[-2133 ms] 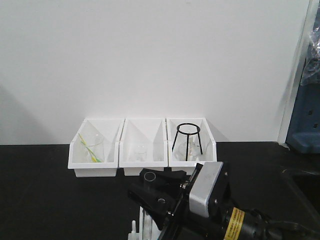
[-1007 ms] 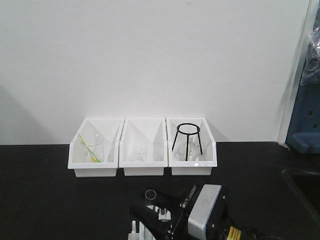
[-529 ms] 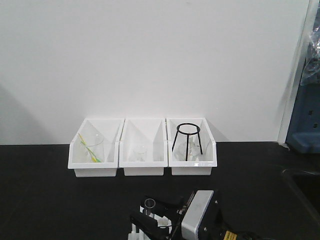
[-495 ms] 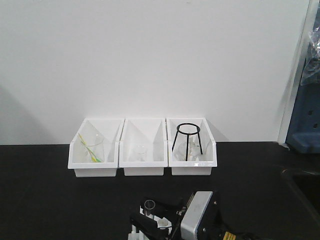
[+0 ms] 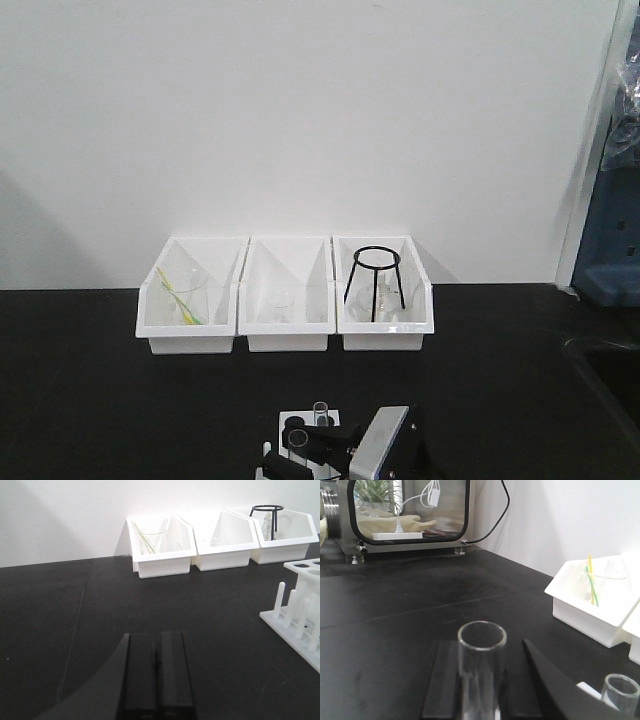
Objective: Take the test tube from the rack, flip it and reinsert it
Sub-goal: 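Open the right gripper and lift it away from the tube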
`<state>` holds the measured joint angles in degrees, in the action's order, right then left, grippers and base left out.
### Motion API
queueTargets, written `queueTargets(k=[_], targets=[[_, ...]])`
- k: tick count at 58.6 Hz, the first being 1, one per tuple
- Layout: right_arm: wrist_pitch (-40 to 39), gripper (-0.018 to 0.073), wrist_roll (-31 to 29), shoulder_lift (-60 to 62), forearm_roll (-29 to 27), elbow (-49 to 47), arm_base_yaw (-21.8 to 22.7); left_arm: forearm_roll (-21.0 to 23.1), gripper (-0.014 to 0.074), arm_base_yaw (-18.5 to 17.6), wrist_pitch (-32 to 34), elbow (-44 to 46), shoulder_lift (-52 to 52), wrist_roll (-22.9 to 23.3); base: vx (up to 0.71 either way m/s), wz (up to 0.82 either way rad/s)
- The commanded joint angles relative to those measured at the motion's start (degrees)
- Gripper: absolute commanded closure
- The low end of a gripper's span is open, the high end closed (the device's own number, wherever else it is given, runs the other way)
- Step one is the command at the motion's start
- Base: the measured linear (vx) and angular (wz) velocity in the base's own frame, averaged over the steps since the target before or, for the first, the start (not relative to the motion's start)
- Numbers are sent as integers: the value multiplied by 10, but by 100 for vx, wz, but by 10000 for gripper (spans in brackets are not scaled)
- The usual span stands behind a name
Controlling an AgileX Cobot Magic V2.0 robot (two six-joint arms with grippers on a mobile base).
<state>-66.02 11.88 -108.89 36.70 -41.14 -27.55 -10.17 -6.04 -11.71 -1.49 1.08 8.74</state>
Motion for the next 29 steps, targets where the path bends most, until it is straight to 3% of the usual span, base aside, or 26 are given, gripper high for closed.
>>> queueTargets(k=[1, 21, 29], targets=[[-82, 500, -7, 23, -5, -11, 1, 3, 602, 0, 46, 2, 4, 5, 0, 0], [-83, 183, -2, 27, -6, -11, 1, 3, 602, 0, 46, 2, 4, 5, 0, 0], [-83, 115, 11, 60, -15, -11, 1, 3, 602, 0, 46, 2, 4, 5, 0, 0]])
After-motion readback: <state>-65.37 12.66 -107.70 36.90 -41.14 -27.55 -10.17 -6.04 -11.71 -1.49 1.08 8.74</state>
